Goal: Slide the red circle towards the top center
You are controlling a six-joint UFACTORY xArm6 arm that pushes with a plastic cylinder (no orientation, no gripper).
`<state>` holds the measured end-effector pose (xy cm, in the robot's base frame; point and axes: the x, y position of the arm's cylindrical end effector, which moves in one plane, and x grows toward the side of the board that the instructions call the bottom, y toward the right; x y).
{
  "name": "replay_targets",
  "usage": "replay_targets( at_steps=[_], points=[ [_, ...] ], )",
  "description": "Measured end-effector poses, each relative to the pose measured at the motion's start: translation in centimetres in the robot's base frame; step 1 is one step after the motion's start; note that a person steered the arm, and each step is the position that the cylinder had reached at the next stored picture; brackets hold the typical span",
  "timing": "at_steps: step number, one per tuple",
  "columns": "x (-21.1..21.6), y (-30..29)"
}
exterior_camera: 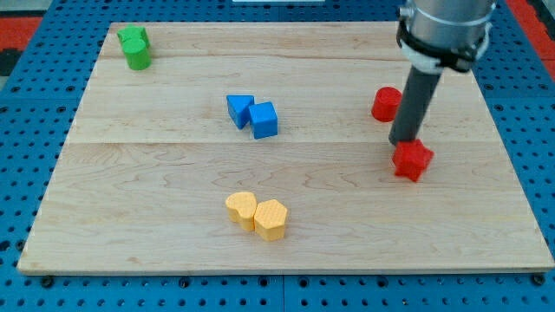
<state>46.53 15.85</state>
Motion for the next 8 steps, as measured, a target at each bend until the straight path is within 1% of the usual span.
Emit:
replay_targets(
  at_steps=[1, 2, 3, 4, 5, 6, 7, 8],
  points=[
    [4.0, 1.2],
    [5.0, 0.3],
    [-1.1, 2.0],
    [-3.5, 9.1],
    [-6.2, 10.6],
    [-10.9, 8.4],
    [-13.6, 7.5],
    [-15.1, 6.6]
  ],
)
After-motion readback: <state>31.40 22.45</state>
